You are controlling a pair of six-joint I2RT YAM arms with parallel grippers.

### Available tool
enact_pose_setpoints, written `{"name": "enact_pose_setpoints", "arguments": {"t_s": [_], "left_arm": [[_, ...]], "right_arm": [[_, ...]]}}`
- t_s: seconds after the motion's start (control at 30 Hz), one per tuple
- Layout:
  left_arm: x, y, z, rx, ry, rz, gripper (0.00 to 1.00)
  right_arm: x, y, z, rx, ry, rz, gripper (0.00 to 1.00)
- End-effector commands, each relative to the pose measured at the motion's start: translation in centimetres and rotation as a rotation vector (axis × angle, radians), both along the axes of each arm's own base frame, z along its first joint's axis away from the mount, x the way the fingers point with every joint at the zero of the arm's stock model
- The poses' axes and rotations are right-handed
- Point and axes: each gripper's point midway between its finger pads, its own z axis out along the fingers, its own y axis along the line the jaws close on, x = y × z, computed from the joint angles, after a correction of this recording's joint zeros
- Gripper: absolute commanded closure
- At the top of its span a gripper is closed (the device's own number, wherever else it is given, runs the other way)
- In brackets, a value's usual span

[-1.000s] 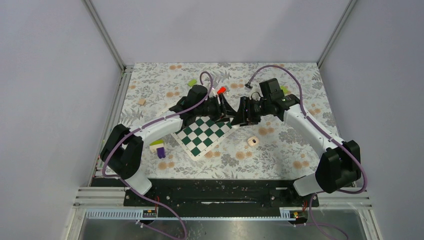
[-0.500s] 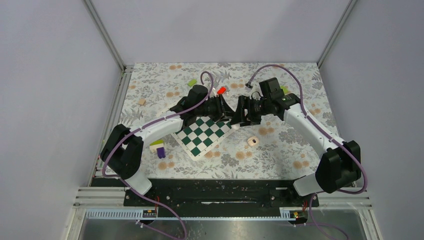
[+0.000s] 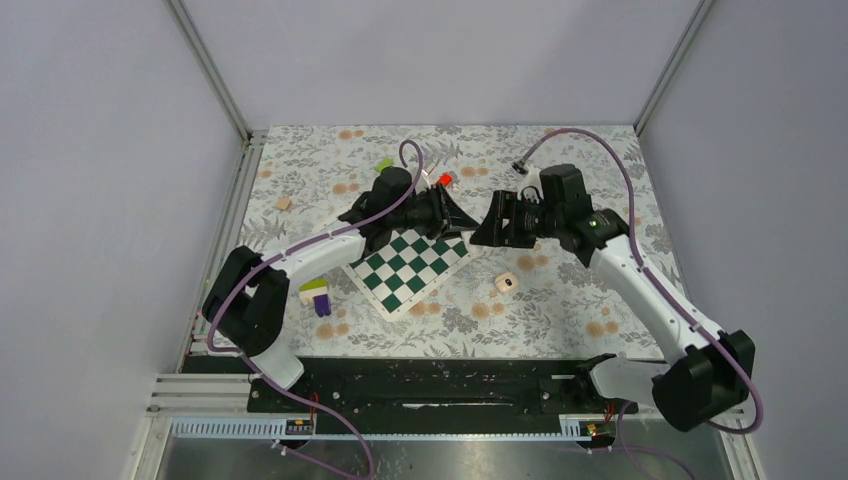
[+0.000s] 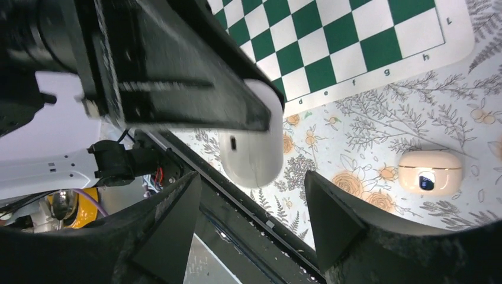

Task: Insert the wireless bluetooth earbuds into the charging case
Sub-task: Pick up the charging case at the center of the board.

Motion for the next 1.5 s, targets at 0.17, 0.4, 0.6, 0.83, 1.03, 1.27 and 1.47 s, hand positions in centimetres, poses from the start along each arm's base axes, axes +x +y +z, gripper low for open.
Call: {"name": "enact_pose_setpoints", "arguments": {"t_s": [0.17, 0.4, 0.6, 0.83, 1.03, 1.27, 1.47], "left_arm": [[0.7, -0.2, 5.8, -0.364, 0.056, -0.053, 1.0], [0.4, 0.0, 6.8, -0.437, 0.067, -0.073, 1.0], [0.2, 0.1, 8.3, -0.556, 0.08, -0.1, 1.0], [0.3, 0.1, 8.3, -0.555, 0.074, -0.097, 1.0], [0.2, 0.1, 8.4, -0.556, 0.071, -0.097, 1.0], [0.2, 0.1, 8.7, -0.561, 0.063, -0.103, 1.0], [0.3, 0.2, 9.0, -0.535, 0.024, -0.096, 0.14]], "right_arm": [[-0.2, 3.0, 4.5, 0.336, -0.08, 0.01, 0.27], [0.0, 3.7, 6.4, 0.49, -0.056, 0.017, 0.26], [1.0, 3.3, 6.5, 0.553, -0.021, -0.018, 0.28], [1.4, 3.1, 6.8, 0.594, 0.0, -0.023, 0.41], [2.0, 2.9, 5.8, 0.598, 0.032, -0.049, 0.56], [2.2, 2.9, 5.4, 0.6, 0.047, -0.057, 0.87], [2.1, 2.9, 5.6, 0.601, 0.036, -0.047, 1.0]]}}
